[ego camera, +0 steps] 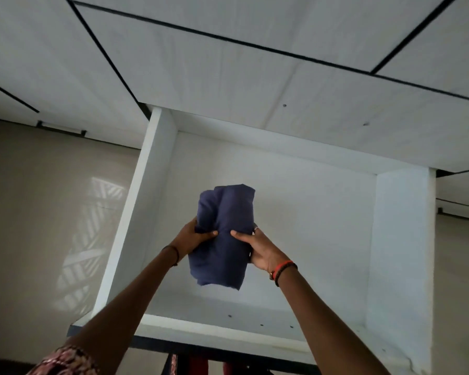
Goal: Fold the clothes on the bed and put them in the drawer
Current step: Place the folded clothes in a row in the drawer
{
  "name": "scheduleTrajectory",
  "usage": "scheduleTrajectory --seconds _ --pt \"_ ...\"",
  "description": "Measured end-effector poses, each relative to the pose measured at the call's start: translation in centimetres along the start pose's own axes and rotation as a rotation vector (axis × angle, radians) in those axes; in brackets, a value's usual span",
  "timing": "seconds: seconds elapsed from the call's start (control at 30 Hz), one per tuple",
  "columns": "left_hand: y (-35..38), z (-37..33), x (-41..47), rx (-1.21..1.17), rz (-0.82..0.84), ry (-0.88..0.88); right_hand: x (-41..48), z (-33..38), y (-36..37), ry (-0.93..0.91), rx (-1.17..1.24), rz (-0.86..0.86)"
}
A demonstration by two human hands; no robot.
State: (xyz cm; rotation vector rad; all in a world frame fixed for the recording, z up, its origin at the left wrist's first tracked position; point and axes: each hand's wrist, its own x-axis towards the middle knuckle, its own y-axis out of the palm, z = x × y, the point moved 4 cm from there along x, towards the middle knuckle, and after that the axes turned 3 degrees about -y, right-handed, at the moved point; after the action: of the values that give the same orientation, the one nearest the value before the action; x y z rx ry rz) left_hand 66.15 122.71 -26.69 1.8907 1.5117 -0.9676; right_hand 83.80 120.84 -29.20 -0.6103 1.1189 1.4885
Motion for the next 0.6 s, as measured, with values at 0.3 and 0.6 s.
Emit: scheduleTrajectory --seconds 0.3,0.6 --pt "-6.7 -4.7 8.9 0.047 -0.251 0.137 10.6 8.2 5.0 -0.13 -0.019 0.019" --pt "-10.0 -5.6 14.3 0.188 -0.478 0.103 15.1 10.6 8.3 -0.19 -0.238 -0.092"
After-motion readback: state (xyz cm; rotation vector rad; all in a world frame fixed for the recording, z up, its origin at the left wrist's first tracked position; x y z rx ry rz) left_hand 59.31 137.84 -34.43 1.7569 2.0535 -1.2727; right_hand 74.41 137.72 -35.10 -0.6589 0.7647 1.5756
